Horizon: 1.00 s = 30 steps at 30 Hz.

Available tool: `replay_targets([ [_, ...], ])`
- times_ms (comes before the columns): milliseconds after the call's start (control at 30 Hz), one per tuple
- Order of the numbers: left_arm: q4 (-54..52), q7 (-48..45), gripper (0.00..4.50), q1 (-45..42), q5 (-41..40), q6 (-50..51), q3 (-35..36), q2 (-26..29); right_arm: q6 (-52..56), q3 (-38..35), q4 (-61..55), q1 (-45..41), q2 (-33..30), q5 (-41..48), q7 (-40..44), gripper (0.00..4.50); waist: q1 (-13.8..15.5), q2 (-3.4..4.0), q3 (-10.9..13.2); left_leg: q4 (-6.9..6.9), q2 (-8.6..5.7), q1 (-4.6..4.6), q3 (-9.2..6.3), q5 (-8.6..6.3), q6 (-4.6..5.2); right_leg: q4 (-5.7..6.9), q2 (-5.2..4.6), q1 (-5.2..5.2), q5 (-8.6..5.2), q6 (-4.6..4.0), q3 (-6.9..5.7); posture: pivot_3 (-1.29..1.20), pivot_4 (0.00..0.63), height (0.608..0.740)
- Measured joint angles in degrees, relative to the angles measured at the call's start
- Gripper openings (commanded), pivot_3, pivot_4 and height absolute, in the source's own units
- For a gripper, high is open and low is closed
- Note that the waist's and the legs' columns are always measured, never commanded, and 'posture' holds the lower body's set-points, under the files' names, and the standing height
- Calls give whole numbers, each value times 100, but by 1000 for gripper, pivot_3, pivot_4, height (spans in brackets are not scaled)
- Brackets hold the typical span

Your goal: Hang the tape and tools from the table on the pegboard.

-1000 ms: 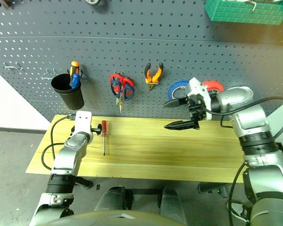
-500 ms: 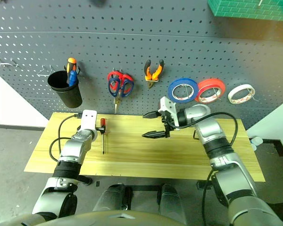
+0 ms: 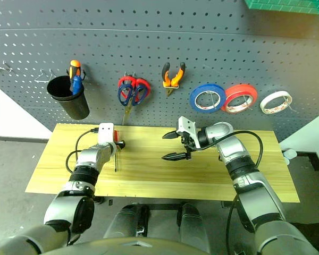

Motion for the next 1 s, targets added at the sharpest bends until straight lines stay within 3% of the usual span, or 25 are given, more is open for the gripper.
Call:
replay_targets([
  [233,702,122,4472,-339,-188,-373,258,48,-273,-62,167,-158,54,-159,-394,4500,-110,1,1,-3,-8,-4,-7,0,-2,-2,-10,1,3,7,-14,108,207,740],
  [667,733,59,4472,-344,-253,-403,223,72,-766,-107,863,-349,82,-342,-854,4500,-116,3,2,-5,-8,-4,-10,1,-5,-2,-11,1,4,7,-17,111,204,740],
  [1000,310,64,1456,-105,-305,-156,218,69,-894,-173,843,-289,16,-341,-525,4500,-117,5,3,-8,-8,-4,-12,0,-6,-2,-15,1,4,6,-17,110,202,740],
])
